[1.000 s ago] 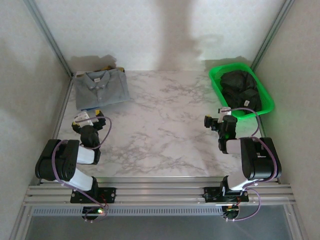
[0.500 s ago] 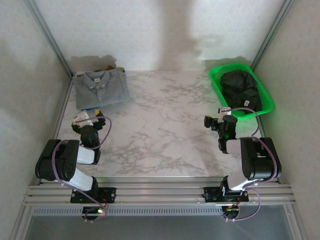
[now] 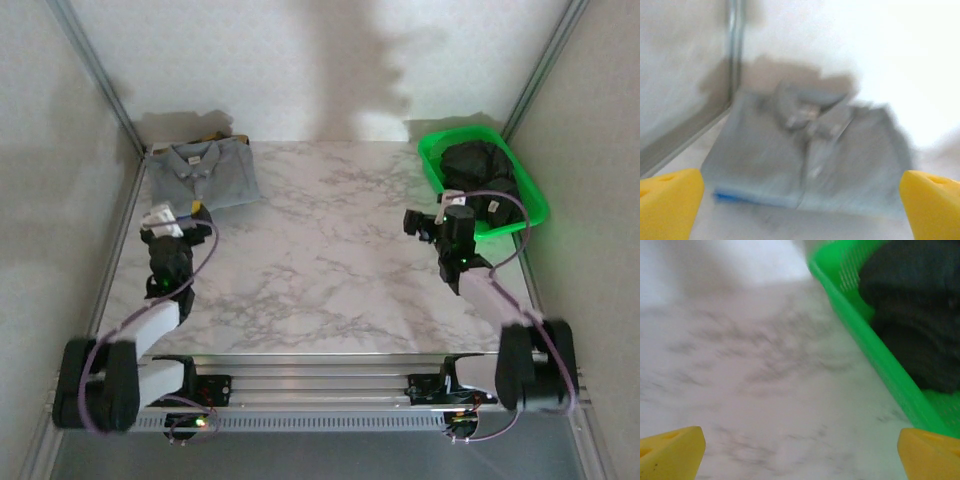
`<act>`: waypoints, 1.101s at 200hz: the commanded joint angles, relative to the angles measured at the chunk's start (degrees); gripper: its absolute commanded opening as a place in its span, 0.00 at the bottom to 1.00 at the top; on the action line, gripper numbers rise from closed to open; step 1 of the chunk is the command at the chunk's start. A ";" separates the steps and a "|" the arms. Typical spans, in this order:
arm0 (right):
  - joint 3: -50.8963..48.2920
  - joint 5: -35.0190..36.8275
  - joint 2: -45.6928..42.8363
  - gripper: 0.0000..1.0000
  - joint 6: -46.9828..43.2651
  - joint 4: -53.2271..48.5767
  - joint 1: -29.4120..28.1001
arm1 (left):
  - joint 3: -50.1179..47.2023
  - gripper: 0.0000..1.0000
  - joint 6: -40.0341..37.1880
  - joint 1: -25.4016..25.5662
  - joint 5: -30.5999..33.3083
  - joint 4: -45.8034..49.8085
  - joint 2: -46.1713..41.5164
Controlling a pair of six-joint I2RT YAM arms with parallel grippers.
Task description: Fold and stack the long sleeve shirts
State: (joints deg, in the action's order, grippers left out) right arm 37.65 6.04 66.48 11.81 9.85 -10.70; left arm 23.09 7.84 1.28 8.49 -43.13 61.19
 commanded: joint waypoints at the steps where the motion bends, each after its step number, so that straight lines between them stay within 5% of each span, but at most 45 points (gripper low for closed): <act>1: 4.79 4.01 -10.40 0.99 11.28 -25.21 -5.69 | 9.90 0.99 7.83 3.08 -3.67 25.36 -9.91; 39: 25.17 -1.76 -7.31 0.99 18.41 -54.22 -5.62 | 25.69 0.99 20.07 9.51 -3.36 54.30 -13.22; 82: 57.58 -0.85 19.03 0.99 14.20 -74.49 6.86 | 29.40 0.99 27.30 22.01 -4.45 59.73 -10.18; 121: 69.89 -3.89 35.64 0.97 19.72 -71.13 18.43 | 37.08 0.99 25.32 42.96 4.89 64.53 1.96; 152: 73.44 -8.38 45.45 0.94 24.82 -64.79 22.54 | 37.54 0.99 28.37 52.51 7.53 63.60 5.52; 220: 81.60 -7.09 61.98 0.89 30.26 -61.55 22.74 | 35.92 1.00 35.50 55.25 11.82 68.85 -4.06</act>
State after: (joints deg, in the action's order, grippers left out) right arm 115.46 -0.16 124.73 38.57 -52.60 12.25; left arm 58.72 40.23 56.49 15.94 20.95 61.87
